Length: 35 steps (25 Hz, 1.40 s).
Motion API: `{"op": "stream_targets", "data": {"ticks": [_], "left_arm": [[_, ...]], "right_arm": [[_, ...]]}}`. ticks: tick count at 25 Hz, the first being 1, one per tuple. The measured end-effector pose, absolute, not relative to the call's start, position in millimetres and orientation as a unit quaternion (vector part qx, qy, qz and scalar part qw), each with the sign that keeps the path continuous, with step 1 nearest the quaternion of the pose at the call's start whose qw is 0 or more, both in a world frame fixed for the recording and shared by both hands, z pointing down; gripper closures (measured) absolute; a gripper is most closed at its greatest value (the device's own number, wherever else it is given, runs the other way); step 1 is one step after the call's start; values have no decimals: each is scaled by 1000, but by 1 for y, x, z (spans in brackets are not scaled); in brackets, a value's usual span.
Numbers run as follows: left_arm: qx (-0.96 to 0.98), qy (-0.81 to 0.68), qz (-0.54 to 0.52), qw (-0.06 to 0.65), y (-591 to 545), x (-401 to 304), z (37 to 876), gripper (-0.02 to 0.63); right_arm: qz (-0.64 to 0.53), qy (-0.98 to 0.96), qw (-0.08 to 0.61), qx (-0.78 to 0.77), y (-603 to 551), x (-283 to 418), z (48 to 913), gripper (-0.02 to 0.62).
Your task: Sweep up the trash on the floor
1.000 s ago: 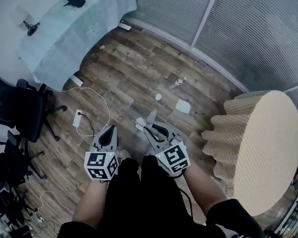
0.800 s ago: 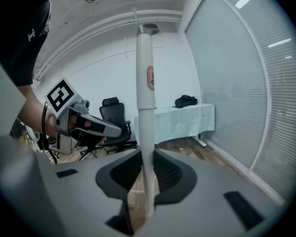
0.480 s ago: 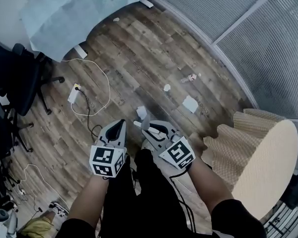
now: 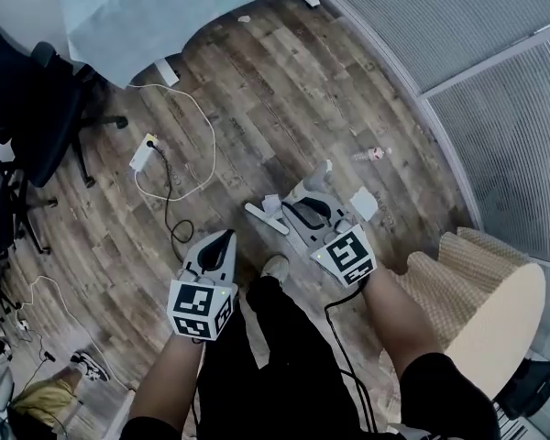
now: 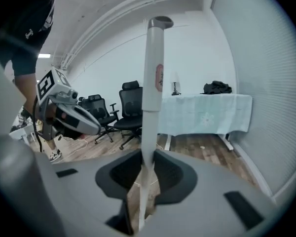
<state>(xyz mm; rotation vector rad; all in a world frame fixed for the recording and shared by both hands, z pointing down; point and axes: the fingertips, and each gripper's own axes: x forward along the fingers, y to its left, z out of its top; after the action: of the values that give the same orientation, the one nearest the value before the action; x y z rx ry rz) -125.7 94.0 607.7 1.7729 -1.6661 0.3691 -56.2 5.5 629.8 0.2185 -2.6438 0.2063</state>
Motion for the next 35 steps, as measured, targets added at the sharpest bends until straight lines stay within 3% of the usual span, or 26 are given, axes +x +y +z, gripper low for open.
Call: {"op": "stream_targets", "data": {"ticks": [6,19,25,35], "left_arm": [[654,-653,113,364,100,-145,614,612],[678,-634,133,347,71,-135,603,612],[691,-623,136,340,56,-120,585,612],[743,-569,159,315,22,-56,543,612]], "right_arm": [[32,-967,239,79,-47,-82,625,509],[-40,-954,248,161,-132,-77,613,511],[-11,-943,219,252,-161,-34,572,511],[109,-882,199,413,-139,109,546,511]]}}
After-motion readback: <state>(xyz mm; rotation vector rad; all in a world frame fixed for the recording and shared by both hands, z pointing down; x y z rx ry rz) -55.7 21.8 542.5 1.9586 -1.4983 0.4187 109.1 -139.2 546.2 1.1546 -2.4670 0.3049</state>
